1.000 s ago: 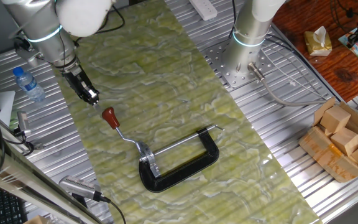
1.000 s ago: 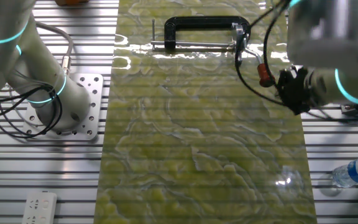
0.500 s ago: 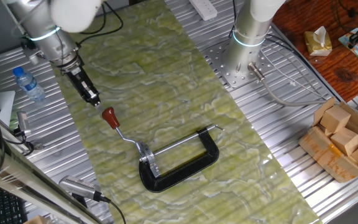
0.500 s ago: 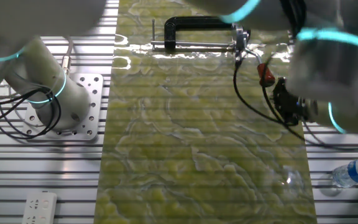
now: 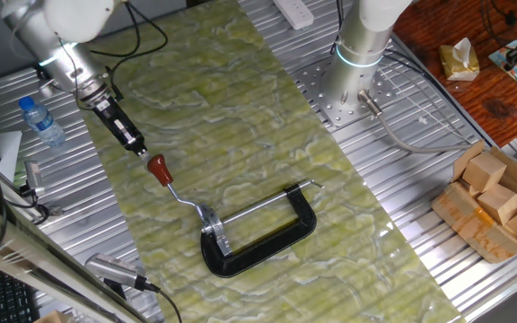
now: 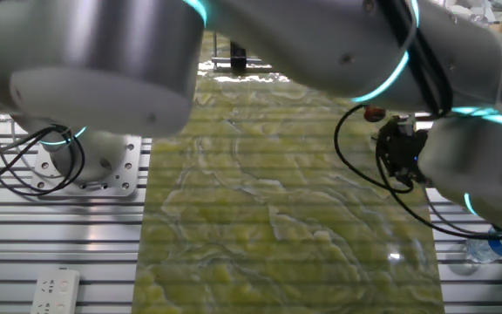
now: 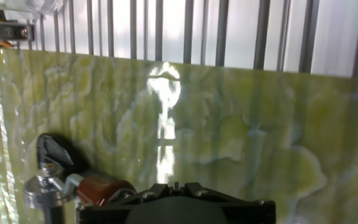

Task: Pull up the lever

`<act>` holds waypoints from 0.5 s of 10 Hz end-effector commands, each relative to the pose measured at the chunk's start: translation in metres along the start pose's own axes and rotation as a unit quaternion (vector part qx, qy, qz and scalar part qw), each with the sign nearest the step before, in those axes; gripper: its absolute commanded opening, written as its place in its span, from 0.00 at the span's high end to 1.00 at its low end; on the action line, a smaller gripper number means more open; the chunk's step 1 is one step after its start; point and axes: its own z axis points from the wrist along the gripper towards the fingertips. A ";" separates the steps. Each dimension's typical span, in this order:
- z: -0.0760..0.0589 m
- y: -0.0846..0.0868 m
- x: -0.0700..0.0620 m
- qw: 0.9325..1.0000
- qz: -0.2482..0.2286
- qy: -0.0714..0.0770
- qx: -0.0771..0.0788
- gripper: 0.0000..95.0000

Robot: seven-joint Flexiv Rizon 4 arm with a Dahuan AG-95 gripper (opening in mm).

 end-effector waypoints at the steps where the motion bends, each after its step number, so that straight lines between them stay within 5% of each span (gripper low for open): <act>1: 0.006 0.007 0.006 1.000 0.007 -0.003 -0.002 1.00; 5: 0.006 0.011 0.006 1.000 0.015 -0.007 -0.014 1.00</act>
